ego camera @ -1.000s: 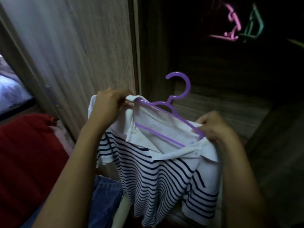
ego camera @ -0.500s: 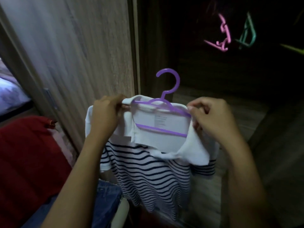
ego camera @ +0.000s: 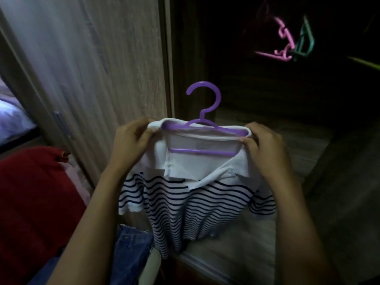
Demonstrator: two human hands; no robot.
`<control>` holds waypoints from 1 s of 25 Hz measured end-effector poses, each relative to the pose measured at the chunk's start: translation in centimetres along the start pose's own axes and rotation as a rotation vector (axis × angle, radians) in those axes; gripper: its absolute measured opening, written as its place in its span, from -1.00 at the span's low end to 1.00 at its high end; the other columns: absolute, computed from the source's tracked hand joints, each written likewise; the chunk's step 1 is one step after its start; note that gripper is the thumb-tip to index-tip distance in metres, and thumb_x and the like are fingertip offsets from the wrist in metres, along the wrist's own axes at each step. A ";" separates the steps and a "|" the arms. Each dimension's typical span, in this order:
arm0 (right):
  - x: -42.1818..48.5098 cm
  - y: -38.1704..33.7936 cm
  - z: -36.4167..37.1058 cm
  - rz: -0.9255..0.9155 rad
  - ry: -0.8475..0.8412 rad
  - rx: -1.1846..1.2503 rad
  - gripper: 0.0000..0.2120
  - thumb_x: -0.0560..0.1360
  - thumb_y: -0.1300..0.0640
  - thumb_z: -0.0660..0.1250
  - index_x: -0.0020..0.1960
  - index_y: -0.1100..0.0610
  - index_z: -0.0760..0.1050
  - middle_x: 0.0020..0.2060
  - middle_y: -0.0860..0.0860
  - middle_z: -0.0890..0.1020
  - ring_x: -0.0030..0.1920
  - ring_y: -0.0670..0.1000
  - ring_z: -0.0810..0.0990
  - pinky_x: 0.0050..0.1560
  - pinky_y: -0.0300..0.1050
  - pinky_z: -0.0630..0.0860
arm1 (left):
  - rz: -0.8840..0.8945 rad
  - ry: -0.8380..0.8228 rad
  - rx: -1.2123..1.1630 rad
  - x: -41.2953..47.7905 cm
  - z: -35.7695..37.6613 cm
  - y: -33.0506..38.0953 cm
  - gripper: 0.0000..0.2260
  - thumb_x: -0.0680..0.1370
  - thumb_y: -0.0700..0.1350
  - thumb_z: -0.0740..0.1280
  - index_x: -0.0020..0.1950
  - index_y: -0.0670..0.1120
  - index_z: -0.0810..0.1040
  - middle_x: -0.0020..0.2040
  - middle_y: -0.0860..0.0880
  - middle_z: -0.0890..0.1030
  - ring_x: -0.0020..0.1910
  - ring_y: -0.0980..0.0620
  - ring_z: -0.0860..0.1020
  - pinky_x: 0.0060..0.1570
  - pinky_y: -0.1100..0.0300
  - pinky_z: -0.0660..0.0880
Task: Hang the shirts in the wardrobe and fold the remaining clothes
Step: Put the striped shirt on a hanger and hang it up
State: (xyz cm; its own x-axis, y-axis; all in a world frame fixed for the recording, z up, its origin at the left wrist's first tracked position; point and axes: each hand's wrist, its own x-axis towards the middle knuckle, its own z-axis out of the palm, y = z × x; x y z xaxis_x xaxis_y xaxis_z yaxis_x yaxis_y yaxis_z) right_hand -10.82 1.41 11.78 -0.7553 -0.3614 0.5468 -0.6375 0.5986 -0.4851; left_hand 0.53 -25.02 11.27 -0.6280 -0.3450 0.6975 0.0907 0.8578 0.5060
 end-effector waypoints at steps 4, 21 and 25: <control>-0.5 0.2 0.8 -0.047 0.121 0.032 -0.85 0.51 0.23 0.28 0.06 0.12 0.54 -0.04 0.05 0.60 -0.02 0.09 0.56 0.06 0.22 0.48 | -0.113 -0.297 -0.160 1.1 -1.2 -0.4 -0.61 0.60 0.13 0.07 0.16 -0.02 0.58 0.02 -0.01 0.64 -0.08 0.10 0.58 -0.09 0.24 0.47; -2.0 3.6 -3.5 0.221 -0.468 0.190 -0.92 0.44 0.07 0.41 -0.07 0.02 0.60 -0.20 -0.10 0.66 -0.15 -0.04 0.61 -0.12 -0.04 0.52 | -0.068 -0.365 -0.133 -0.9 3.5 -1.0 -0.72 0.46 0.06 0.20 -0.07 -0.08 0.59 -0.24 -0.01 0.61 -0.26 0.11 0.52 -0.22 0.23 0.41; -2.7 3.3 -4.6 0.258 -0.341 0.043 -0.90 0.47 -0.03 0.37 -0.11 -0.01 0.57 -0.28 -0.16 0.61 -0.25 -0.10 0.57 -0.30 -0.15 0.40 | -0.150 -0.453 -0.170 -1.0 6.0 -1.0 -0.87 0.54 -0.05 0.29 -0.02 -0.06 0.58 -0.16 0.00 0.62 -0.17 0.05 0.57 -0.16 0.14 0.46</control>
State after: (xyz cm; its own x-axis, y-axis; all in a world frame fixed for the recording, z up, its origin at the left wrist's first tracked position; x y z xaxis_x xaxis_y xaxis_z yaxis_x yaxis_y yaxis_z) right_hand -10.21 7.67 11.85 -0.8932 -0.4240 0.1500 -0.4214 0.6726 -0.6083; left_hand -3.53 -23.24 6.99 -0.9126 -0.2275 0.3398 0.0746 0.7243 0.6855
